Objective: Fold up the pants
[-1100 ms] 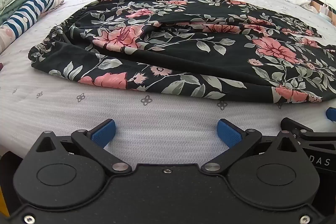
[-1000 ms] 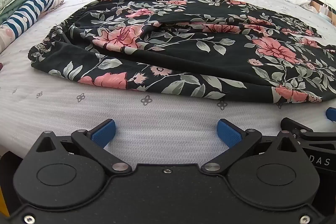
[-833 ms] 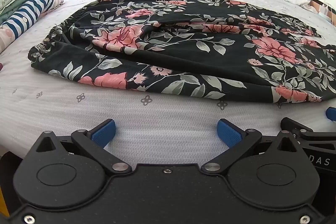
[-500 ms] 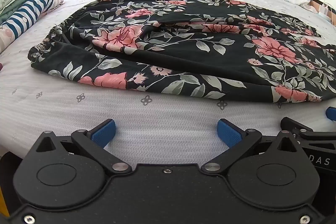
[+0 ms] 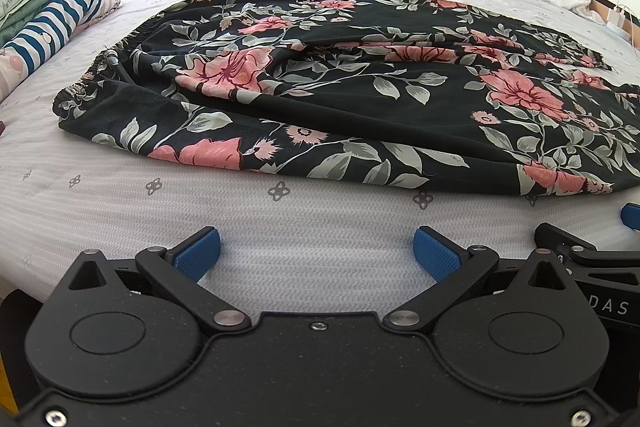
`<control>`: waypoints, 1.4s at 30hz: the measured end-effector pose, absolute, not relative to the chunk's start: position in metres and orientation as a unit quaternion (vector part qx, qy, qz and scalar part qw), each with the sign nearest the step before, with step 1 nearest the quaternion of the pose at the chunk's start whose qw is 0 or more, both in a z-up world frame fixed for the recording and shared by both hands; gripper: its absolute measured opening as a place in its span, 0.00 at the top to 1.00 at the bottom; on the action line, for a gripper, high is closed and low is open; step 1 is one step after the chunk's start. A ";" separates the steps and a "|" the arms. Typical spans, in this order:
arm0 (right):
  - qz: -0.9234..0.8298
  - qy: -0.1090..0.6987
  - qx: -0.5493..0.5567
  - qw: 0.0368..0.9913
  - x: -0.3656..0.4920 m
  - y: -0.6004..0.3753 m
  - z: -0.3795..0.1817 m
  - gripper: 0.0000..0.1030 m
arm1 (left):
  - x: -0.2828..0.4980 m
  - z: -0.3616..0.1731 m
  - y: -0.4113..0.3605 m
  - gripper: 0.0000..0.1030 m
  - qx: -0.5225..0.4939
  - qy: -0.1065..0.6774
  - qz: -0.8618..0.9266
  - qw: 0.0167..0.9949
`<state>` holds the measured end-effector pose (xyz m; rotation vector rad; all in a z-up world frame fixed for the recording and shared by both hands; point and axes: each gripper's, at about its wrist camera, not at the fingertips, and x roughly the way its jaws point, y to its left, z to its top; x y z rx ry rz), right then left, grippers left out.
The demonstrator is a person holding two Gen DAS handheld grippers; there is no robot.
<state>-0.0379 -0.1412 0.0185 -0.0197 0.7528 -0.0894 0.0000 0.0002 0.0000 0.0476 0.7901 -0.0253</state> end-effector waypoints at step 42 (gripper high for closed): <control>-0.042 0.371 -0.006 0.928 -0.039 -0.143 0.020 0.00 | 0.000 0.000 0.000 0.00 0.024 0.385 -0.012 0.922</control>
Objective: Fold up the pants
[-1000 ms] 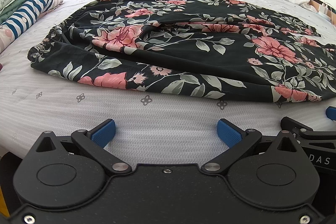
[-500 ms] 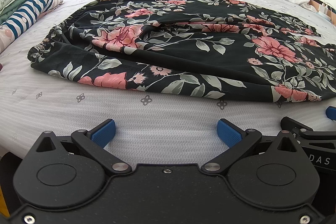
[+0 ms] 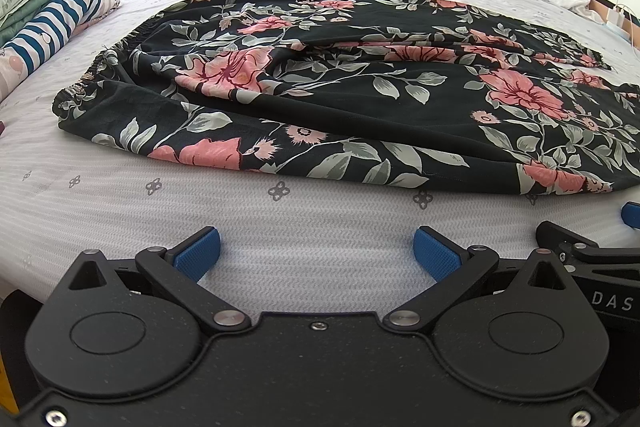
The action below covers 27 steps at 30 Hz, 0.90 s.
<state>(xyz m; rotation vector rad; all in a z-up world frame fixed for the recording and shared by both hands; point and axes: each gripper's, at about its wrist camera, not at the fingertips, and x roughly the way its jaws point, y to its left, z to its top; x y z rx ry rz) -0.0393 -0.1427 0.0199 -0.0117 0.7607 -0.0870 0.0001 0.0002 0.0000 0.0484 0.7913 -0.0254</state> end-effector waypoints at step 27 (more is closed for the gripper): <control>-0.013 0.409 0.004 0.912 -0.027 -0.153 0.026 0.00 | 0.015 0.026 0.034 0.00 0.015 0.372 0.018 0.928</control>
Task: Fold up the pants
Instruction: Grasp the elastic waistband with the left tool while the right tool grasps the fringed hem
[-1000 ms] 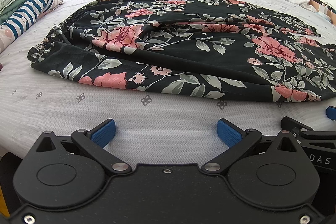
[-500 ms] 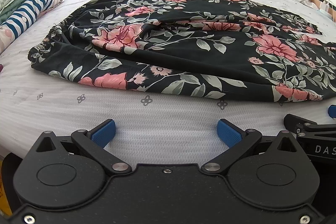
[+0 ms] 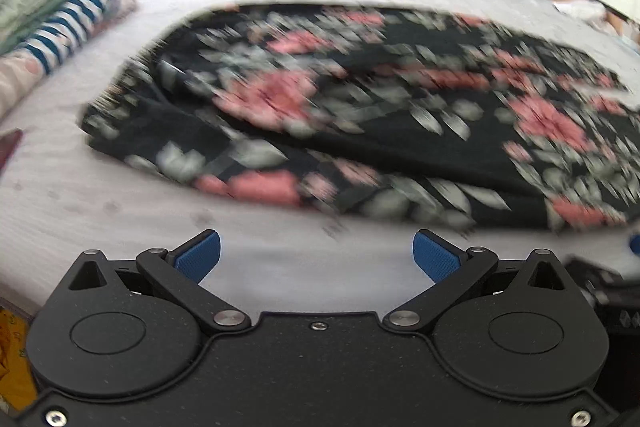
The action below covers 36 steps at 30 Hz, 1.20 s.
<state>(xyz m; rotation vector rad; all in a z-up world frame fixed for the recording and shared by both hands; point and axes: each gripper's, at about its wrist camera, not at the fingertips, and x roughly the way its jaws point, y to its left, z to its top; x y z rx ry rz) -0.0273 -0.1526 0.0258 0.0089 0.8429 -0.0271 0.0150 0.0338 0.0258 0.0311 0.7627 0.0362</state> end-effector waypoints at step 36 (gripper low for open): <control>-0.318 0.253 0.232 0.884 -0.045 -0.408 0.053 0.08 | 0.118 0.007 0.206 0.96 -0.171 0.303 0.280 0.895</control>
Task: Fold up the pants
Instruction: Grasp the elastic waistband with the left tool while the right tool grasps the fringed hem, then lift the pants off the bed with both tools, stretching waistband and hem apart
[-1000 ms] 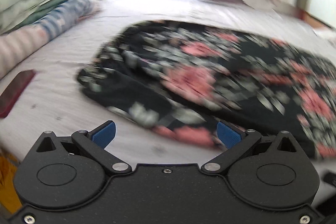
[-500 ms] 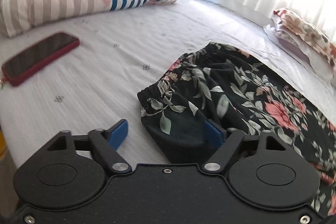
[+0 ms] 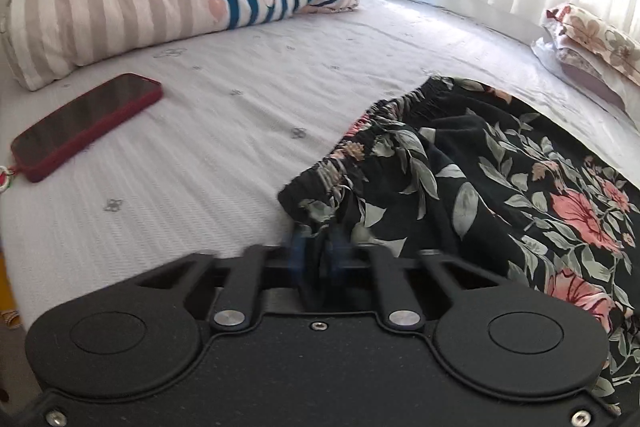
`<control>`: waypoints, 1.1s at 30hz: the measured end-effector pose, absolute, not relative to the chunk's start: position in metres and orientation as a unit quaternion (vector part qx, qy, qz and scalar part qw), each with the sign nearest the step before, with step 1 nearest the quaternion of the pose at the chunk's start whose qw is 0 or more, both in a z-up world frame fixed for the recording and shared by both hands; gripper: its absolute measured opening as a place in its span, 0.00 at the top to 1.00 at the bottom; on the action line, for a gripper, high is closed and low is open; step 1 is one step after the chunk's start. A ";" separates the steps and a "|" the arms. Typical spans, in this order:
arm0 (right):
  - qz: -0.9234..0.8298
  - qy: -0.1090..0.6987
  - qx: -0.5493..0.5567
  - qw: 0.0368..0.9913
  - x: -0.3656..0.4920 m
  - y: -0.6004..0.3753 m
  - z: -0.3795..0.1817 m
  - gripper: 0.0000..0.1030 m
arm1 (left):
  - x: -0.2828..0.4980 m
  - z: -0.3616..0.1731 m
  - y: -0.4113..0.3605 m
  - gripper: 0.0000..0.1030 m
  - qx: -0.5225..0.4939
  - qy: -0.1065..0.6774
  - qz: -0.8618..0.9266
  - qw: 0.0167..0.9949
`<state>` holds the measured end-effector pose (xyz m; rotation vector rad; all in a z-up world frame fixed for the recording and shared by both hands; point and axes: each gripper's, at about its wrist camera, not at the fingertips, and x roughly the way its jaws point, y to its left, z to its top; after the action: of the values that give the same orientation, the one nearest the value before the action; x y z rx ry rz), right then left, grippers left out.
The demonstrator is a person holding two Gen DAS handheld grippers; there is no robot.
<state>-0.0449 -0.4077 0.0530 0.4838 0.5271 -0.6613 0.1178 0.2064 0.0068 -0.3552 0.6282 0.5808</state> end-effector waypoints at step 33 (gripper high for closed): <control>-0.398 0.332 0.170 0.838 -0.015 -0.451 0.042 0.86 | 0.044 0.043 0.221 0.97 -0.044 0.325 0.332 0.884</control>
<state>-0.0149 -0.4507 0.0418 0.3595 0.7031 -0.8422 0.0438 0.2210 0.0428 -0.0926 0.6772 0.6913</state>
